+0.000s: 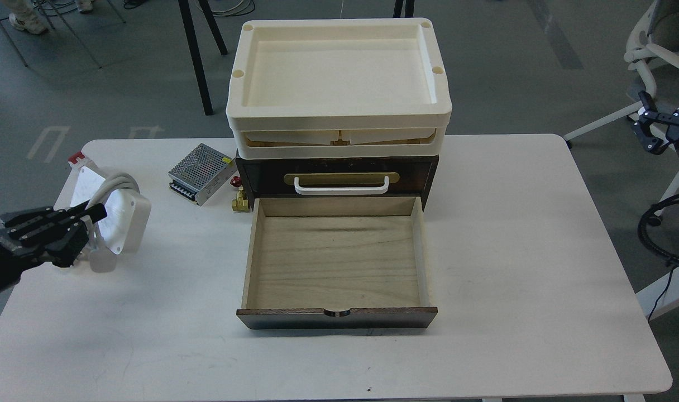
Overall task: Put charging cable into cabinet
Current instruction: 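Carry the held charger over the open drawer and lower it inside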
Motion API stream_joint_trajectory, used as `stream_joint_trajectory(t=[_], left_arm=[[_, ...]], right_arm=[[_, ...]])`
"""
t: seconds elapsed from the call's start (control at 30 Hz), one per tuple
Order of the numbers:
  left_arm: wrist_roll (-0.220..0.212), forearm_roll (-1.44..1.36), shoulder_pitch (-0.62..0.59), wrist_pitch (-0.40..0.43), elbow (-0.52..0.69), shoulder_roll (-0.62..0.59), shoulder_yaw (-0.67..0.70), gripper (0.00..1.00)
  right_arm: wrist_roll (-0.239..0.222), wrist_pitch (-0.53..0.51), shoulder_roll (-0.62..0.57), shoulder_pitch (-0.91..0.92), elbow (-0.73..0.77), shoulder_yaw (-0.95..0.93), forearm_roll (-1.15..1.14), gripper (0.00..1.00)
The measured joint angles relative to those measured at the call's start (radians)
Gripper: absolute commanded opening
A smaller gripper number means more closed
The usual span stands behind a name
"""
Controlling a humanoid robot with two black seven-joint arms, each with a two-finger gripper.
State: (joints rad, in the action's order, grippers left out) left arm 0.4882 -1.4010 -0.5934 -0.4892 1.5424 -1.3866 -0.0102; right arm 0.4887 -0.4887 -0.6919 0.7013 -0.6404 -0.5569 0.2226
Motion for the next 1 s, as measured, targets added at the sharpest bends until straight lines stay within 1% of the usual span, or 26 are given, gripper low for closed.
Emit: stream_joint_trajectory(t=[0.07, 0.1, 0.2, 0.37, 0.5, 0.67, 0.9, 1.0], left_arm=[[0.0, 0.034, 0.028, 0.0, 0.103, -0.002, -0.003, 0.0], [0.0, 0.04, 0.043, 0.0, 0.133, 0.013, -0.004, 0.0], [0.0, 0.046, 0.086, 0.0, 0.184, 0.113, -0.004, 0.0], [0.0, 0.047, 0.108, 0.0, 0.196, 0.283, -0.003, 0.0], [0.0, 0.045, 0.106, 0.0, 0.197, 0.367, 0.014, 0.0], [0.0, 0.046, 0.101, 0.0, 0.197, 0.422, 0.066, 0.0], [0.0, 0.058, 0.09, 0.0, 0.198, 0.478, 0.104, 0.01], [0.001, 0.071, 0.092, 0.0, 0.18, 0.527, 0.11, 0.03]], right_arm=[[0.0, 0.0, 0.0, -0.002, 0.003, 0.0, 0.0, 1.0], [0.0, 0.0, 0.0, -0.005, 0.006, 0.0, 0.0, 1.0], [0.0, 0.0, 0.003, -0.009, 0.018, 0.0, 0.0, 1.0], [0.0, 0.0, 0.003, -0.011, 0.026, 0.0, 0.0, 1.0], [0.0, 0.0, 0.007, -0.021, 0.031, 0.0, 0.0, 1.0], [0.0, 0.0, 0.01, -0.043, 0.032, 0.0, 0.0, 1.0], [0.0, 0.0, 0.011, -0.06, 0.033, 0.0, 0.0, 1.0], [0.0, 0.0, 0.011, -0.064, 0.033, 0.0, 0.0, 1.0]])
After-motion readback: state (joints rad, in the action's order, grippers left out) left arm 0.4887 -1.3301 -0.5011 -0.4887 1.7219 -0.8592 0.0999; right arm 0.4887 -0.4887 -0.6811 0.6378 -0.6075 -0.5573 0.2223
